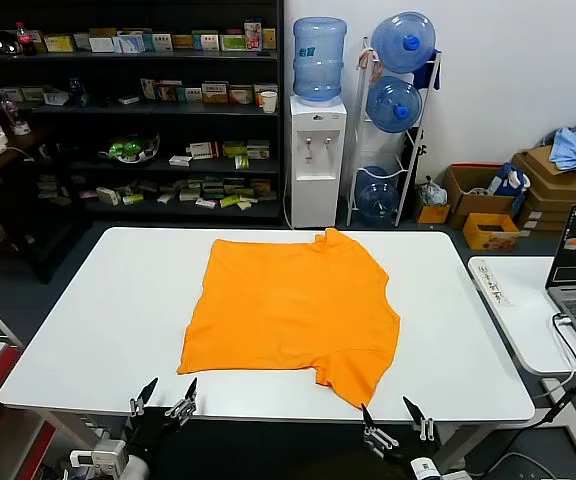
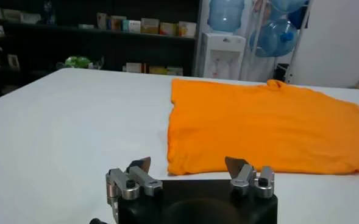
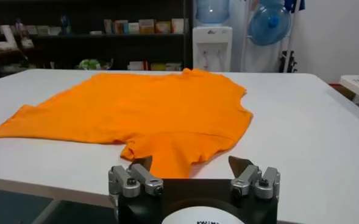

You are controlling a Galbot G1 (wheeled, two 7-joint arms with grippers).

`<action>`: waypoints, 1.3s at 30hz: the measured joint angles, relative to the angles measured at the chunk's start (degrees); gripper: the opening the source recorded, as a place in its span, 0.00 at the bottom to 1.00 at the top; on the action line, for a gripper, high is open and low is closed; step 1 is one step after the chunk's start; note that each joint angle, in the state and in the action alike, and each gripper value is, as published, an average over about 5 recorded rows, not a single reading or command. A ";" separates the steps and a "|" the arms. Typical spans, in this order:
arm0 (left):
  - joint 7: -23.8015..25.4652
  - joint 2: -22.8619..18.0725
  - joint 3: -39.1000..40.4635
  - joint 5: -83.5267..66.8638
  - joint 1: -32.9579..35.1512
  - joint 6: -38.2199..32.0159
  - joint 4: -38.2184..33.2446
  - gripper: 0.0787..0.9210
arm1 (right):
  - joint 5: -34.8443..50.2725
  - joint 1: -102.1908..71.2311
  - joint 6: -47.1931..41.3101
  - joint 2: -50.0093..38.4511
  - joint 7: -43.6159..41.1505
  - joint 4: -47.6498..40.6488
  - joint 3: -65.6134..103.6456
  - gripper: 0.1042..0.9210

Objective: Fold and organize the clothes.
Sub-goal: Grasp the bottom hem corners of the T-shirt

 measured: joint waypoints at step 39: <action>-0.15 3.10 1.79 -5.94 -12.74 7.17 9.27 0.88 | 9.86 19.06 -11.40 -0.93 7.12 -11.45 -6.14 0.87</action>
